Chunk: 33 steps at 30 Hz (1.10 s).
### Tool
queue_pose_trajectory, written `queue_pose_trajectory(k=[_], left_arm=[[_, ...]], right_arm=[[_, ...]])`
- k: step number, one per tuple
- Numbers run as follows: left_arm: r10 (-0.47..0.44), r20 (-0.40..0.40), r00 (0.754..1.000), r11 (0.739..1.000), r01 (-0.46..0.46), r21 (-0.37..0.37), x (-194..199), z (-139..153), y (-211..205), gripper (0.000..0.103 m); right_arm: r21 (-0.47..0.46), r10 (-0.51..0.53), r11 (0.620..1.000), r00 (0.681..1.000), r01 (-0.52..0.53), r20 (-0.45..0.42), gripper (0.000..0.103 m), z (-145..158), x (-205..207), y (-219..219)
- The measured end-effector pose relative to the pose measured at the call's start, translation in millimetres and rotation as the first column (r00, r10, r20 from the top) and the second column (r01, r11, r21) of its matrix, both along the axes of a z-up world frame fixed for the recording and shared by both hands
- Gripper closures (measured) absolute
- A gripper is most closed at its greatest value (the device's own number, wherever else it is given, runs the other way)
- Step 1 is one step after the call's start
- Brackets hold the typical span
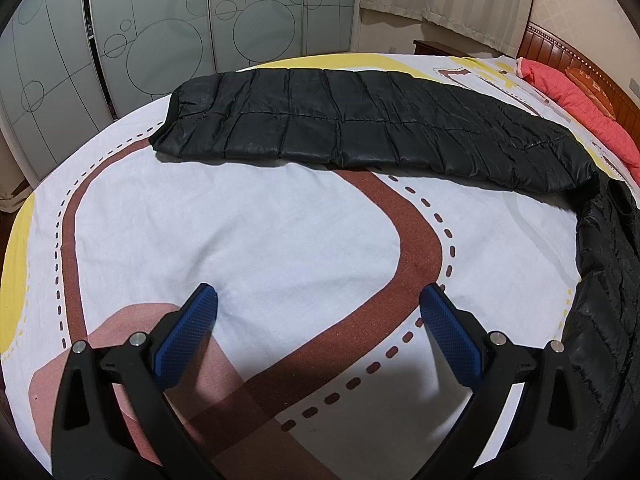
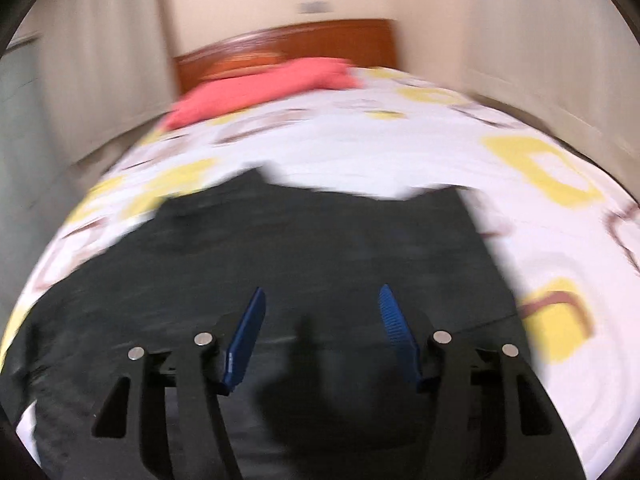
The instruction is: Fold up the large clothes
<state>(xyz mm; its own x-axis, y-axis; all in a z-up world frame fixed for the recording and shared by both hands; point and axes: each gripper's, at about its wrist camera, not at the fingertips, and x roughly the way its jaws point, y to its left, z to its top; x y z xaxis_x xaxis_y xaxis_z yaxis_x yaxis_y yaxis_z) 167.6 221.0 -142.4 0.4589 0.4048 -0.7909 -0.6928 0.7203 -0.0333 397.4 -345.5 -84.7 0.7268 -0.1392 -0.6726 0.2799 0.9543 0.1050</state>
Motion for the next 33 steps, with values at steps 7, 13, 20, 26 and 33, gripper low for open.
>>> queue_pose_trajectory(k=[7, 13, 20, 26, 33], left_arm=[[0.0, -0.007, 1.0, 1.0, 0.0, 0.008, 1, 0, 0, 0.002], [-0.001, -0.011, 1.0, 1.0, 0.001, 0.013, 3, -2, 0, 0.002], [-0.001, -0.011, 1.0, 1.0, 0.001, 0.015, 3, -3, -1, 0.002], [-0.001, -0.011, 1.0, 1.0, 0.001, 0.016, 3, -3, -2, 0.002], [-0.001, -0.007, 1.0, 1.0, 0.001, 0.01, 2, -4, -2, 0.002]], right_arm=[[0.059, -0.037, 0.997, 0.993, 0.044, -0.111, 0.059, -51, 12, -62], [-0.014, -0.053, 0.999, 0.997, 0.053, -0.051, 0.058, -19, 38, -60], [-0.062, -0.075, 0.996, 0.987, 0.066, -0.146, 0.056, -43, 67, -63], [0.012, 0.029, 1.0, 0.997, -0.028, -0.067, 0.051, -19, 37, -15], [-0.05, 0.076, 0.995, 0.989, -0.083, -0.128, 0.048, -57, 40, 29]])
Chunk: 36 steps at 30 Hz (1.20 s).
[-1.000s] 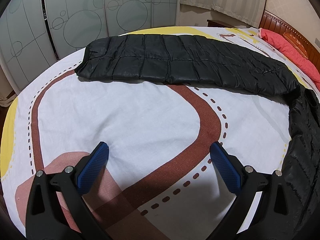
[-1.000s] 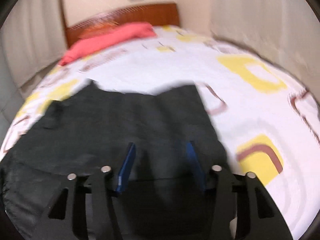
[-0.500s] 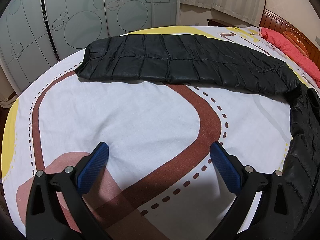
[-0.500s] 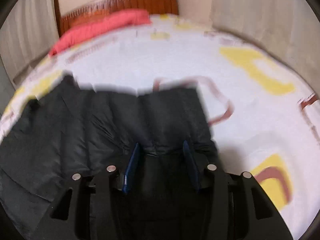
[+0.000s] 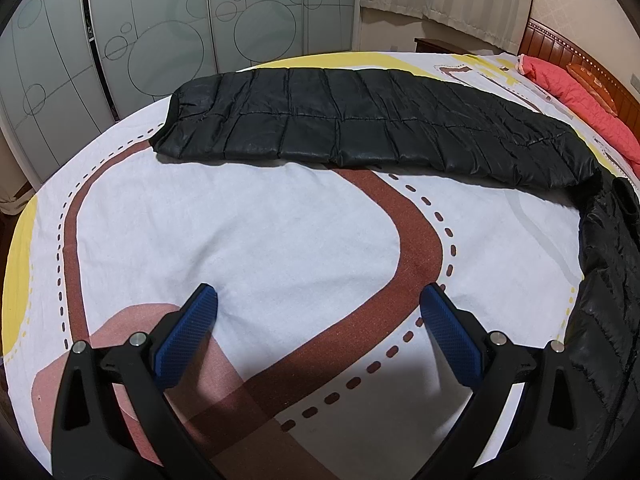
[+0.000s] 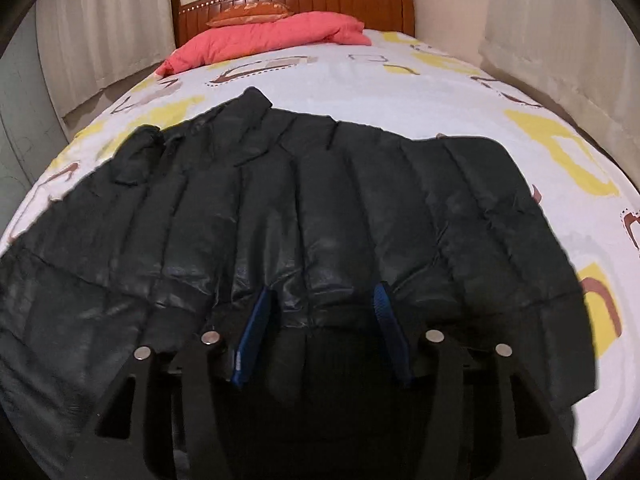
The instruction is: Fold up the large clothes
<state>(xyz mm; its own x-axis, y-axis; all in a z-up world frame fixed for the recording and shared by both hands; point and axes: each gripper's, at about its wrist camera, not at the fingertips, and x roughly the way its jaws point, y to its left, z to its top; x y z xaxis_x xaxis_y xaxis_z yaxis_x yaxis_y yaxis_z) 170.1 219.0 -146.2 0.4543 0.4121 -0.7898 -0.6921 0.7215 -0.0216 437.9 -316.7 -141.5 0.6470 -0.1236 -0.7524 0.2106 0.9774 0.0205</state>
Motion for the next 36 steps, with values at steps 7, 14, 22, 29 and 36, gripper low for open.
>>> queue_pose_trajectory(k=[7, 14, 22, 29, 36], left_arm=[[-0.003, 0.006, 1.0, 0.999, 0.003, -0.034, -2, 2, 4, 0.002], [0.057, 0.285, 0.957, 0.974, 0.009, -0.224, -11, 13, 55, 0.002], [0.22, 0.457, 0.862, 0.934, -0.05, -0.355, 10, 3, 133, 0.005], [0.364, 0.46, 0.81, 0.887, -0.151, -0.437, 4, -12, 176, 0.088], [0.214, 0.442, 0.871, 0.972, -0.147, -0.18, 29, 25, 142, 0.095]], right_arm=[[0.015, -0.005, 1.0, 1.0, 0.005, 0.022, 0.047, -2, -6, -3], [0.002, -0.014, 1.0, 0.999, 0.014, 0.034, 0.044, -2, -12, 3], [0.003, -0.019, 1.0, 0.999, 0.019, 0.041, 0.042, -2, -14, 2], [0.003, -0.018, 1.0, 0.999, 0.018, 0.041, 0.042, -2, -14, 2], [0.003, -0.017, 1.0, 0.999, 0.017, 0.042, 0.042, -2, -14, 2]])
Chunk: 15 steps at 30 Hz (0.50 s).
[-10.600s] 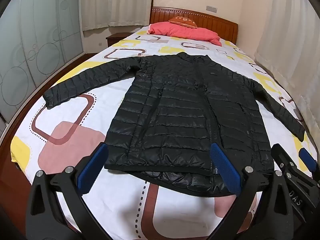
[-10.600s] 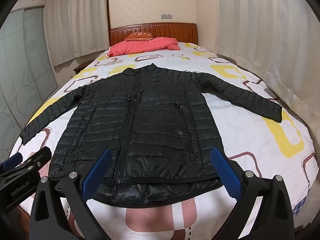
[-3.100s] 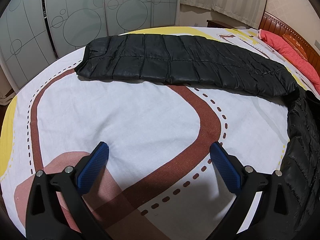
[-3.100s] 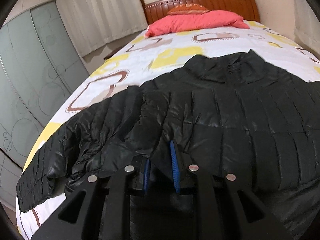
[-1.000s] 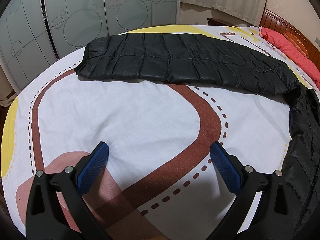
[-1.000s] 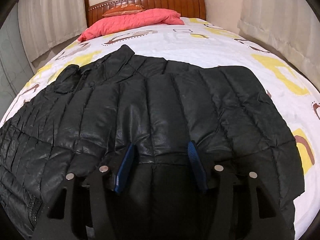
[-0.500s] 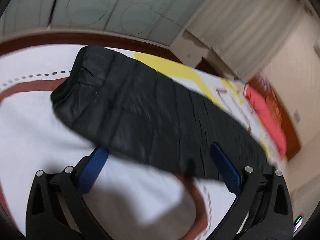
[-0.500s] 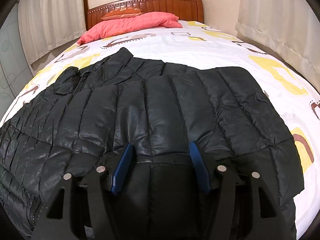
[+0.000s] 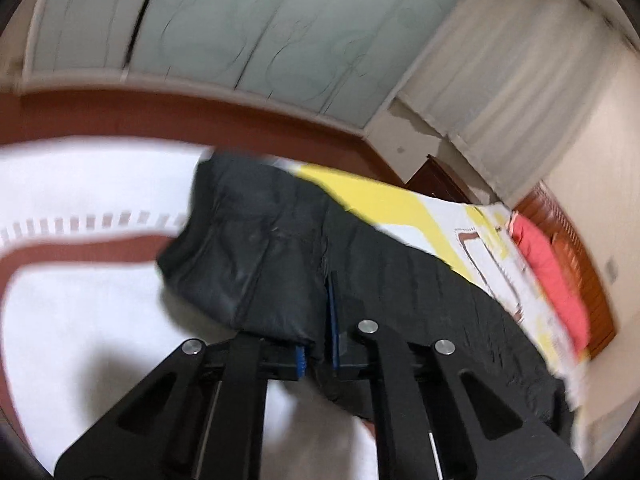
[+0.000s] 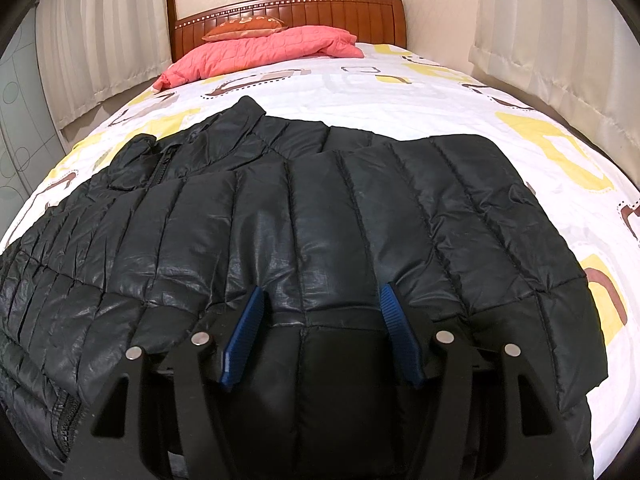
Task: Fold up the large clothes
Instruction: 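Grasp the other sleeve with the left tool and fold it across the body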
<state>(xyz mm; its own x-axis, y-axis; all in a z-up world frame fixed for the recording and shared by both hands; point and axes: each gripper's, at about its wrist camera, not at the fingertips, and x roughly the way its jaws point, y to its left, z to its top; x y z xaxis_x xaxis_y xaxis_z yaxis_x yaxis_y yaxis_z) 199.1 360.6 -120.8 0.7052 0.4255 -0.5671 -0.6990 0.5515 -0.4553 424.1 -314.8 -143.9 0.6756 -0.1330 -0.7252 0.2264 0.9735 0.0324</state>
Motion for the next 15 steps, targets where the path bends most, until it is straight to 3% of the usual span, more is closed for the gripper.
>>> queue_pose_trajectory(k=[4, 8, 13, 15], left_arm=[[-0.124, -0.048, 0.991, 0.975, 0.131, 0.177, 28, 26, -43, 0.096], [-0.25, -0.106, 0.962, 0.928, 0.27, 0.256, 61, 40, -96, 0.096], [-0.399, -0.209, 0.893, 0.812, 0.45, 0.372, 104, 50, -183, 0.096], [-0.447, -0.242, 0.861, 0.77, 0.508, 0.386, 117, 51, -211, 0.096]], right_arm=[[-0.001, -0.001, 1.0, 1.0, 0.001, 0.0, 0.042, 0, 0, 1], [0.0, -0.002, 1.0, 1.0, 0.002, 0.001, 0.041, 0, 0, 0], [0.0, -0.003, 1.0, 1.0, 0.003, 0.002, 0.041, 0, 0, -1], [0.0, -0.003, 1.0, 1.0, 0.003, 0.002, 0.041, 0, 0, 0]])
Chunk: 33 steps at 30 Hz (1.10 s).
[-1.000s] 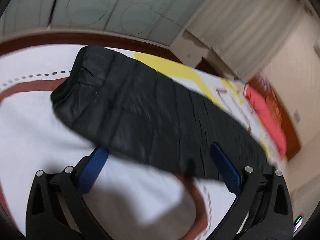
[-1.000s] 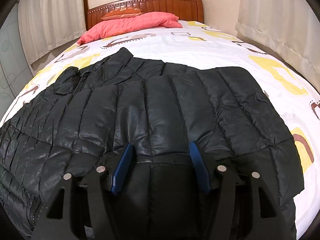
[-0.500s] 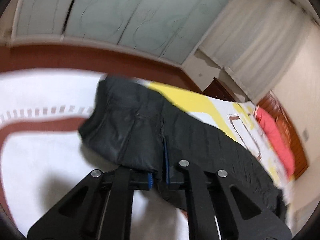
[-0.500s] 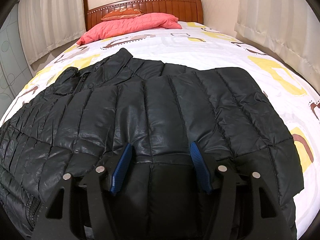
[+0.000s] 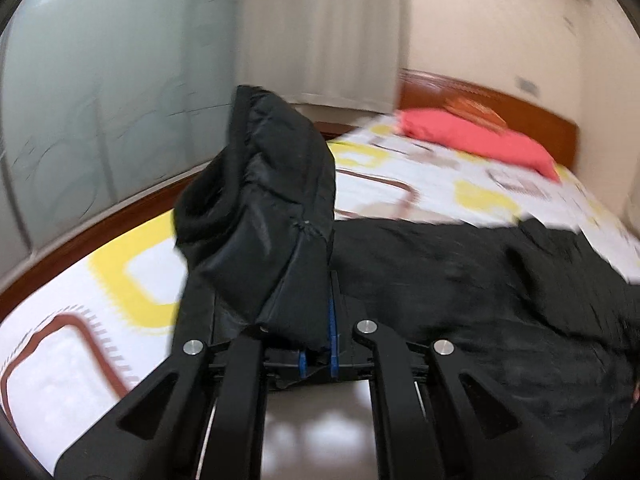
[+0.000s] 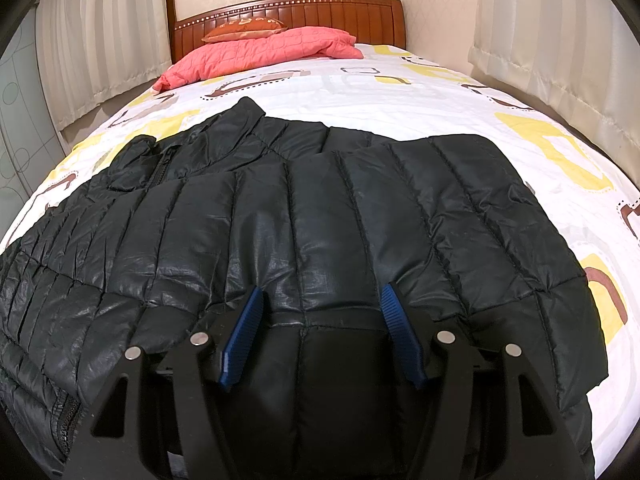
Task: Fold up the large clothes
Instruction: 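Grasp the other sleeve with the left tool and fold it across the body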
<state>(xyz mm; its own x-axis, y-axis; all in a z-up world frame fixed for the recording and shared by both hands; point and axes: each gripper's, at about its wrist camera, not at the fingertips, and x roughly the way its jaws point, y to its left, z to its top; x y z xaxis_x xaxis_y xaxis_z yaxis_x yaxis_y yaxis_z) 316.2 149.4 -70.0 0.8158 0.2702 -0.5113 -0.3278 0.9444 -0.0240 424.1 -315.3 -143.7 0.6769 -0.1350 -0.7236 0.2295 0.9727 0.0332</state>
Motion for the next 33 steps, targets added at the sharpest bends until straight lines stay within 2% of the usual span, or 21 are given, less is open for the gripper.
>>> queue_pose_trajectory(k=[4, 10, 15, 19, 22, 25, 26, 27, 33], left_arm=[[-0.136, -0.045, 0.99, 0.99, 0.138, 0.038, 26, 1, -64, 0.096], [-0.285, -0.109, 0.952, 0.95, 0.295, 0.099, 59, -8, -150, 0.096], [-0.357, -0.169, 0.919, 0.913, 0.381, 0.146, 75, -27, -204, 0.096], [-0.374, -0.23, 0.898, 0.896, 0.414, 0.158, 83, -42, -230, 0.095], [-0.387, -0.266, 0.883, 0.891, 0.432, 0.14, 84, -49, -239, 0.087], [-0.421, -0.251, 0.872, 0.88, 0.459, 0.121, 72, -44, -239, 0.065], [-0.432, -0.238, 0.87, 0.878, 0.466, 0.11, 67, -41, -238, 0.05], [-0.438, -0.229, 0.869, 0.878, 0.469, 0.101, 62, -38, -237, 0.045], [-0.452, -0.183, 0.873, 0.884, 0.466, 0.042, 29, -13, -219, 0.038]], right_arm=[[0.001, 0.0, 1.0, 1.0, 0.0, 0.0, 0.041, 0, 0, 0], [0.002, -0.001, 1.0, 1.0, 0.001, 0.001, 0.041, 0, 0, -1], [0.004, -0.002, 1.0, 1.0, 0.002, 0.002, 0.041, 0, -1, 0], [0.003, -0.003, 1.0, 1.0, 0.003, 0.002, 0.04, 0, -1, 0], [0.004, -0.004, 1.0, 1.0, 0.004, 0.003, 0.04, -1, -1, 0], [0.005, -0.004, 1.0, 1.0, 0.004, 0.001, 0.04, 0, -1, -1], [0.004, -0.005, 1.0, 1.0, 0.005, 0.001, 0.04, 0, -1, 0], [0.002, -0.006, 1.0, 1.0, 0.006, 0.0, 0.039, 0, -1, 0], [-0.009, -0.027, 1.0, 1.0, 0.027, 0.003, 0.039, 15, -5, 5]])
